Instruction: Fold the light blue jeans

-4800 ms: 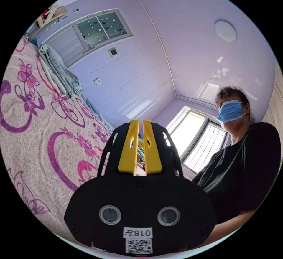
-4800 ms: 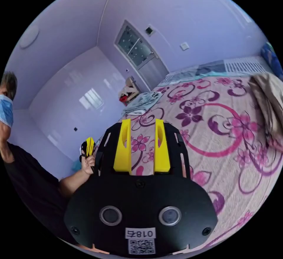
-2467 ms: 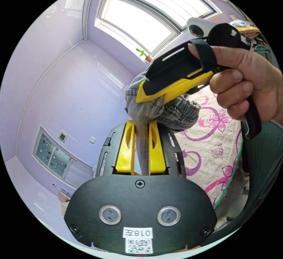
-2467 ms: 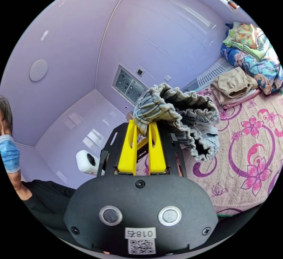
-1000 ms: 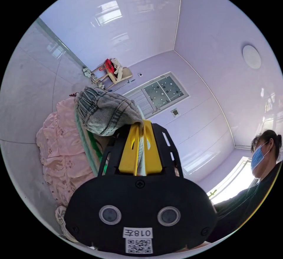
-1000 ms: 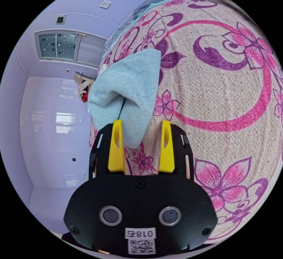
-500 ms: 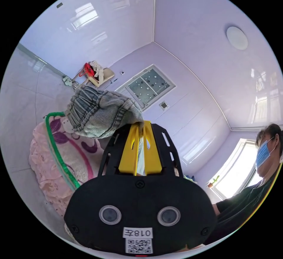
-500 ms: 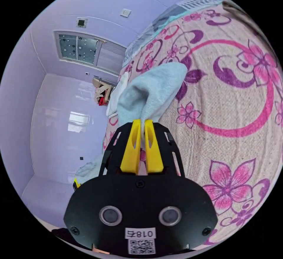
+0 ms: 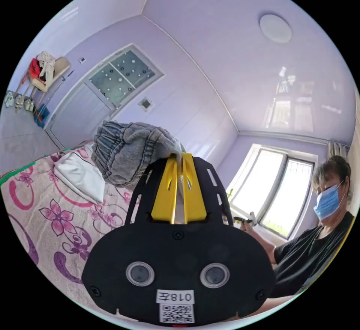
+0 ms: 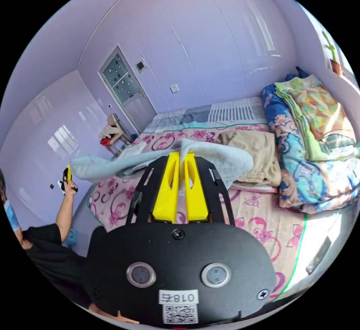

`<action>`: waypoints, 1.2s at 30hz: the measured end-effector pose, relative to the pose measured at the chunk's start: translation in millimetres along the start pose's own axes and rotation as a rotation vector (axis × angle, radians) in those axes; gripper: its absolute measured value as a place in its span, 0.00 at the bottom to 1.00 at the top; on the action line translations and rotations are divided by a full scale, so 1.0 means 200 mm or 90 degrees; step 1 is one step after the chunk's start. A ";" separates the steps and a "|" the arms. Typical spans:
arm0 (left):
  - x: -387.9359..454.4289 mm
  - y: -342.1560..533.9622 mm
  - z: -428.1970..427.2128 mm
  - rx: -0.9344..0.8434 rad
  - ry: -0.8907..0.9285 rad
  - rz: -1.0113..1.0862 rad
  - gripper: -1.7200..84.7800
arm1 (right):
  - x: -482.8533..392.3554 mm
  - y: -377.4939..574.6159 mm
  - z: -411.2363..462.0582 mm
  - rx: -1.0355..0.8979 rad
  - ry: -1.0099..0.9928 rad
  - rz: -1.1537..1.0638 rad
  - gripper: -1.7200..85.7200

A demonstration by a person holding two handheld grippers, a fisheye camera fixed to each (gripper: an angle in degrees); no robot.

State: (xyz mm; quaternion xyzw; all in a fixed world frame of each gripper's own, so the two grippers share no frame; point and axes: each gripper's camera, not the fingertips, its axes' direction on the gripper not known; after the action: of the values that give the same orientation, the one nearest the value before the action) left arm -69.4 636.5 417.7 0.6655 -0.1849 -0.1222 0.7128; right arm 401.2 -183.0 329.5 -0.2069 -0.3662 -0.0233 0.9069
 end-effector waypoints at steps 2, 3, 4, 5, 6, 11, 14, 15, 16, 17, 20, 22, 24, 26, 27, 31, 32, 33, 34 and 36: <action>-0.18 0.10 0.25 -0.108 -0.009 -0.064 0.01 | 0.09 0.11 -0.14 -0.091 0.060 -0.037 0.04; -0.33 0.23 0.42 -0.198 -0.039 -0.130 0.01 | 0.13 0.15 -0.14 -0.129 0.073 -0.043 0.05; -0.40 0.31 0.49 -0.242 -0.058 -0.168 0.01 | 0.21 0.25 -0.10 -0.212 0.095 -0.043 0.05; -0.54 0.50 0.60 -0.332 -0.108 -0.244 0.01 | 0.29 0.39 -0.04 -0.295 0.125 -0.037 0.06; -0.61 0.66 0.64 -0.387 -0.167 -0.283 0.01 | 0.34 0.46 -0.01 -0.345 0.145 -0.018 0.06; -0.51 0.80 0.29 -0.242 -0.199 -0.346 0.01 | 0.61 1.03 -0.03 -0.473 0.248 0.136 0.07; -0.28 0.60 0.43 -0.285 -0.237 -0.256 0.01 | 0.61 1.15 -0.10 -0.403 0.201 0.160 0.07; -0.16 0.50 0.60 -0.316 -0.240 -0.205 0.02 | 0.60 1.16 -0.11 -0.386 0.198 0.156 0.07; -0.10 0.45 0.70 -0.331 -0.241 -0.176 0.02 | 0.55 1.16 -0.11 -0.348 0.184 0.140 0.07; 0.03 0.36 0.93 -0.363 -0.242 -0.111 0.04 | 0.49 1.15 -0.10 -0.307 0.167 0.122 0.07; 0.35 0.25 1.69 -0.488 -0.266 0.058 0.09 | 0.29 1.13 -0.04 -0.237 0.124 0.077 0.05; 0.51 0.28 2.18 -0.573 -0.306 0.168 0.11 | 0.17 1.14 0.01 -0.229 0.096 0.052 0.04; 0.63 0.33 2.75 -0.649 -0.369 0.287 0.13 | 0.05 1.18 0.04 -0.230 0.062 0.030 0.03; 0.69 0.35 3.10 -0.681 -0.399 0.364 0.14 | -0.09 1.26 0.04 -0.250 0.033 0.010 0.03; 0.70 0.35 3.30 -0.709 -0.408 0.401 0.14 | -0.11 1.28 0.03 -0.256 0.033 0.008 0.03; 0.61 0.37 3.74 -0.822 -0.456 0.451 0.17 | -0.20 1.43 -0.11 -0.255 0.037 0.045 0.02; 0.55 0.37 3.82 -0.862 -0.475 0.430 0.19 | -0.21 1.46 -0.16 -0.252 0.040 0.062 0.02; 0.48 0.37 3.88 -0.899 -0.494 0.398 0.20 | -0.21 1.48 -0.18 -0.249 0.047 0.070 0.02; 0.45 0.37 3.89 -0.911 -0.496 0.379 0.20 | -0.22 1.50 -0.22 -0.245 0.065 0.084 0.02; 0.44 0.32 3.92 -0.917 -0.475 0.320 0.19 | -0.24 1.53 -0.27 -0.242 0.083 0.099 0.02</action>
State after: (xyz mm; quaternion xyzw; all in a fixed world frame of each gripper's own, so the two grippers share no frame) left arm -327.9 -103.1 525.4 -0.0958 -0.4274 -0.2593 0.8608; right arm 460.9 70.7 153.1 -0.3996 -0.2785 -0.0353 0.8726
